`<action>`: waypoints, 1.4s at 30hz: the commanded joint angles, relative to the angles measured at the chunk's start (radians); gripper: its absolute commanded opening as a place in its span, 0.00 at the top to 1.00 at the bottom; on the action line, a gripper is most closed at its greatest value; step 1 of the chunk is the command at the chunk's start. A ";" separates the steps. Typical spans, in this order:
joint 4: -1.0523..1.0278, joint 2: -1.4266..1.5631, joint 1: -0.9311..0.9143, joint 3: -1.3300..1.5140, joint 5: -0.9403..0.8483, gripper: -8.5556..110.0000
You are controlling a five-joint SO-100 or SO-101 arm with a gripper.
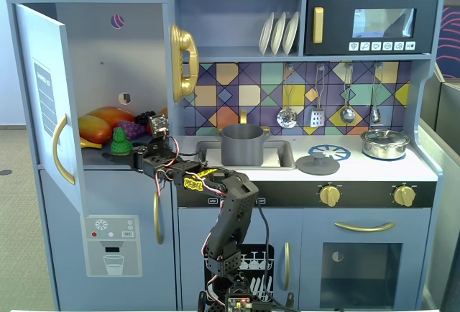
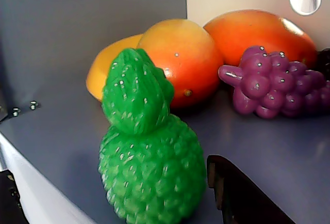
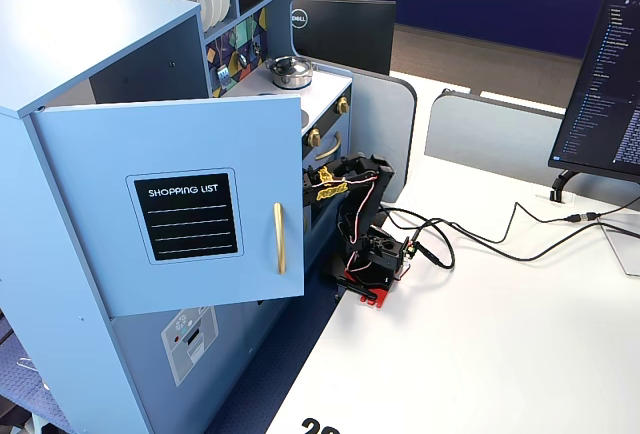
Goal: Pick up the green pineapple from the left cabinet and place it in the gray recipient
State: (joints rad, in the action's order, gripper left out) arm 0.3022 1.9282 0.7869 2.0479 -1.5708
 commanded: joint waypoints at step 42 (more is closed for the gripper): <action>-0.953 0.899 -0.368 -0.224 -0.114 0.93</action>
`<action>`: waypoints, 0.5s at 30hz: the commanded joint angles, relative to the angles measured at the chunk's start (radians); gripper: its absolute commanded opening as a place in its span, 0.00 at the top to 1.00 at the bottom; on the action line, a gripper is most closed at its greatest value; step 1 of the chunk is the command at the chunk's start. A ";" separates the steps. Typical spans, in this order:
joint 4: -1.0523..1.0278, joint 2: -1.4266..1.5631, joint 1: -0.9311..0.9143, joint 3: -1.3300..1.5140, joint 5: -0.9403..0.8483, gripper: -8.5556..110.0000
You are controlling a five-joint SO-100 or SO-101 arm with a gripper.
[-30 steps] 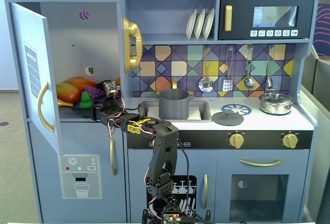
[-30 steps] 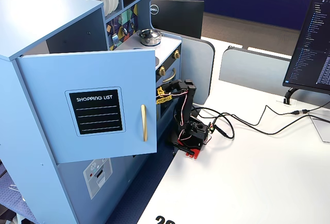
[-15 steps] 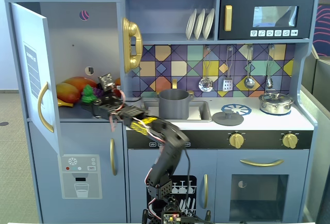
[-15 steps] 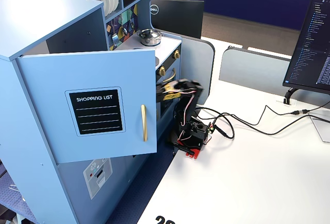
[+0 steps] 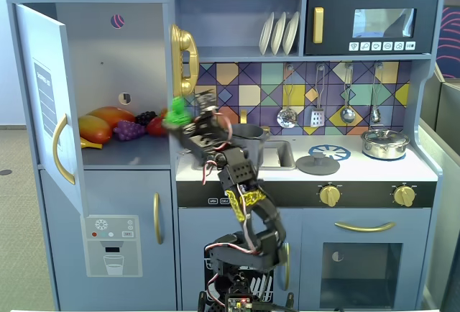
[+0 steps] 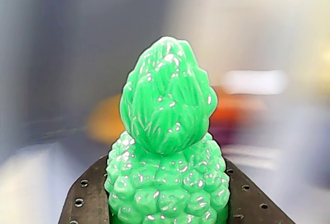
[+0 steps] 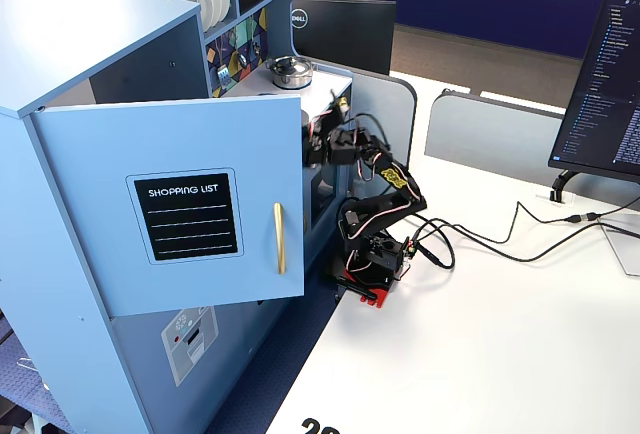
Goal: Pick up the green pineapple from the left cabinet and place it in the gray recipient
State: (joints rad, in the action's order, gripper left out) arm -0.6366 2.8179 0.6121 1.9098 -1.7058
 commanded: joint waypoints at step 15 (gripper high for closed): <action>0.192 -0.758 -0.624 -0.540 0.072 0.93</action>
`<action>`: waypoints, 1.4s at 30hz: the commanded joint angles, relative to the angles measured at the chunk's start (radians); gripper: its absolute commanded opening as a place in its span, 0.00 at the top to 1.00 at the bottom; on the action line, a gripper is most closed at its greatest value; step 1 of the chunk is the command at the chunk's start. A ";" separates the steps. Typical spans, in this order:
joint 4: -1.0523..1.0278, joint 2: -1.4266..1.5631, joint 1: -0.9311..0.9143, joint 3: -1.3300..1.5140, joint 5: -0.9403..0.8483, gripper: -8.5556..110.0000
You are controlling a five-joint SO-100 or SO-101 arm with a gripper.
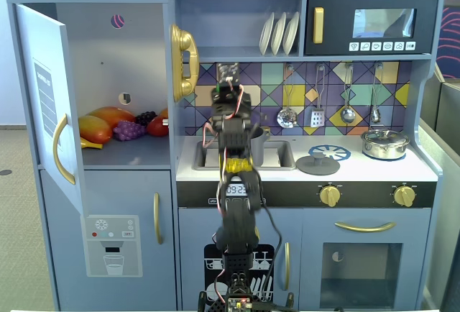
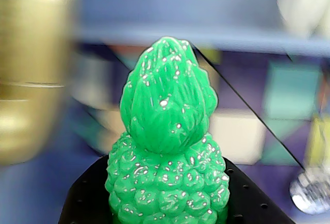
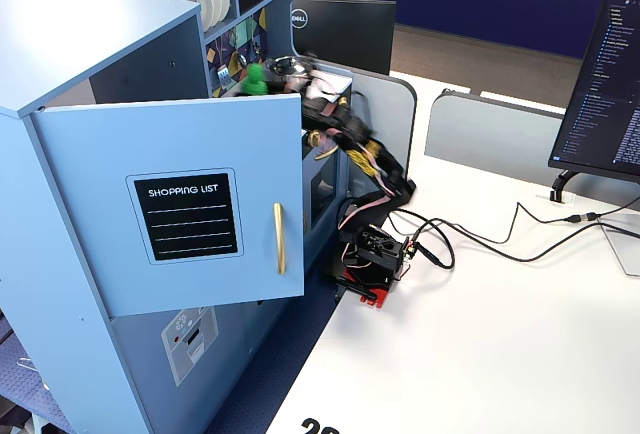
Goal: Pick up the green pineapple from the left cabinet and place it in the gray recipient
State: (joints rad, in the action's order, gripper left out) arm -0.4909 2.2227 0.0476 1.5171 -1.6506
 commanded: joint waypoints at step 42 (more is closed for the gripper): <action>-0.919 0.558 -0.074 0.588 0.137 0.93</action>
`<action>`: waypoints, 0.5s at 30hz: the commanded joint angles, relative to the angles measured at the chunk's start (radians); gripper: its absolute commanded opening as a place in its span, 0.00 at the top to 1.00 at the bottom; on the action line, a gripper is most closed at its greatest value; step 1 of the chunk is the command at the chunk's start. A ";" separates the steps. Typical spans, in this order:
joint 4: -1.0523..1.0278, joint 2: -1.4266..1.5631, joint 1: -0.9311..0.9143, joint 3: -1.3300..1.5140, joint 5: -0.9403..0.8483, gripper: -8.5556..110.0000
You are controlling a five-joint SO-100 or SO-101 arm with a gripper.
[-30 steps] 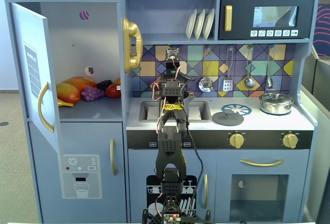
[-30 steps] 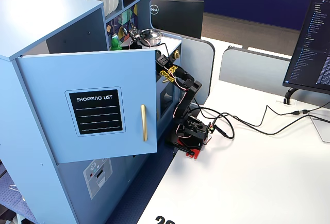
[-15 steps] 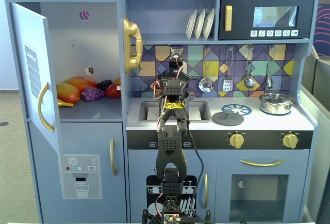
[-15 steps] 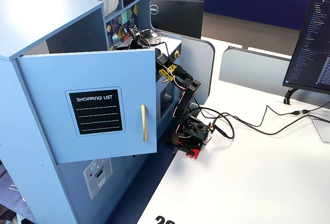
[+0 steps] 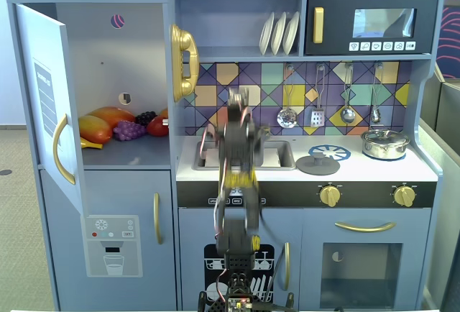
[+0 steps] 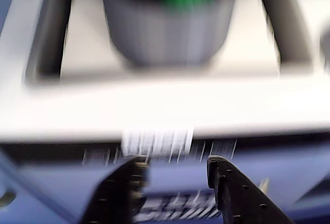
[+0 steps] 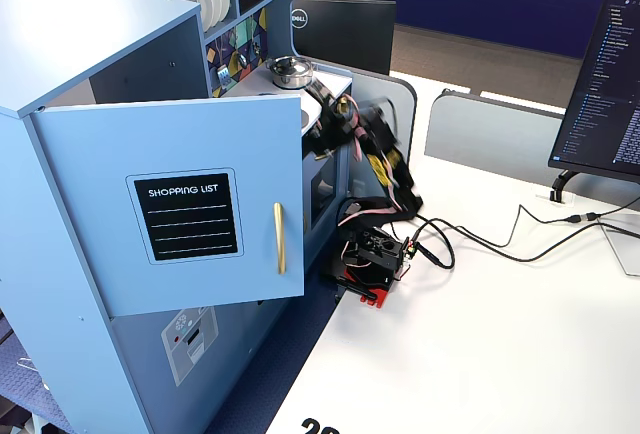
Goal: Pick up the green pineapple from the left cabinet and place it in the gray recipient
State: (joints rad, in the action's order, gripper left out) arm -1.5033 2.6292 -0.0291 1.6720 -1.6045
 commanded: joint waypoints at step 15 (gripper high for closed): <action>0.259 0.488 0.086 1.249 0.192 0.93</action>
State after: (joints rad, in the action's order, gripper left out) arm -1.2088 3.0265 0.0522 2.8517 -1.4358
